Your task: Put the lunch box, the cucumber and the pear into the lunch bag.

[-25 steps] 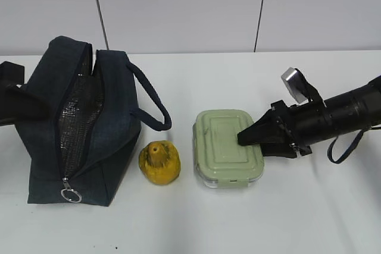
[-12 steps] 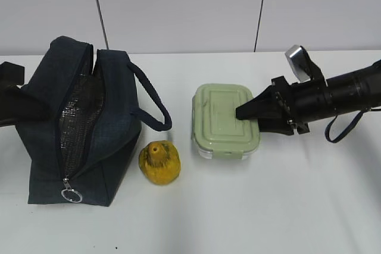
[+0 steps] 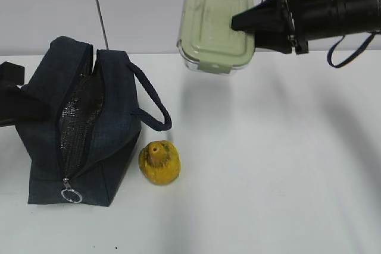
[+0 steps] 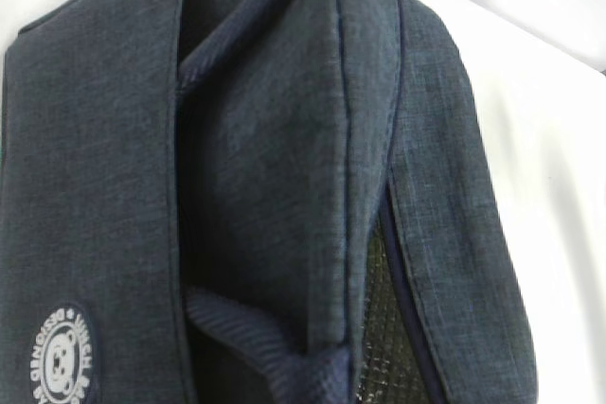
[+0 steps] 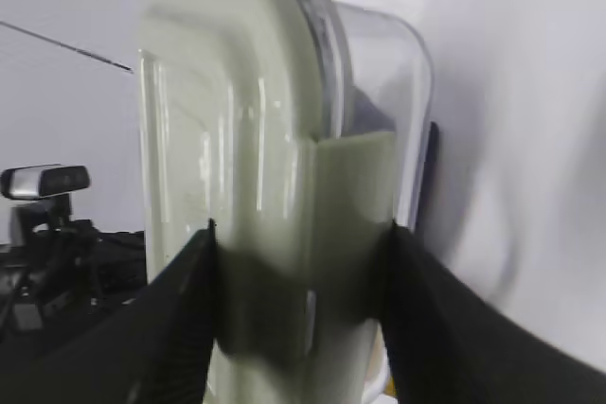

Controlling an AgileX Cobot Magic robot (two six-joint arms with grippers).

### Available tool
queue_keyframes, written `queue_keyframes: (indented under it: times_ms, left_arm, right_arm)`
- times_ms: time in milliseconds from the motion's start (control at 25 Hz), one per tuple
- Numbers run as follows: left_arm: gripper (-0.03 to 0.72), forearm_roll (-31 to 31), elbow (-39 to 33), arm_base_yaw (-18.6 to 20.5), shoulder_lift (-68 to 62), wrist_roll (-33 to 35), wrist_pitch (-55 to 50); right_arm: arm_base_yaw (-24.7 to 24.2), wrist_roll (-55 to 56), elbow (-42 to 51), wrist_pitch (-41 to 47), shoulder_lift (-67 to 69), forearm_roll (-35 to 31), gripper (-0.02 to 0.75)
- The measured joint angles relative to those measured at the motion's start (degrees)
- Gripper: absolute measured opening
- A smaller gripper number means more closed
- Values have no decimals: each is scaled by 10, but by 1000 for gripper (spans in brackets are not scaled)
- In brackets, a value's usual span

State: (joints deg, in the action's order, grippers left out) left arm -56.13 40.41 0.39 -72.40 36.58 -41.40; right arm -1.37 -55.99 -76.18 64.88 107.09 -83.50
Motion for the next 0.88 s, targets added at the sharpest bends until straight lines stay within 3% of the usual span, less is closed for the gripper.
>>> queue_keyframes:
  times_ms: [480, 720, 880]
  left_arm:
    - [-19, 0, 0, 0, 0, 0, 0]
    - [-19, 8, 0, 0, -1, 1, 4]
    - [-19, 2, 0, -1, -1, 1, -2]
  right_arm:
    - [212, 18, -130, -16, 1, -21, 377]
    - [236, 24, -132, -27, 55, -27, 377]
    - [236, 42, -132, -49, 97, 17, 376]
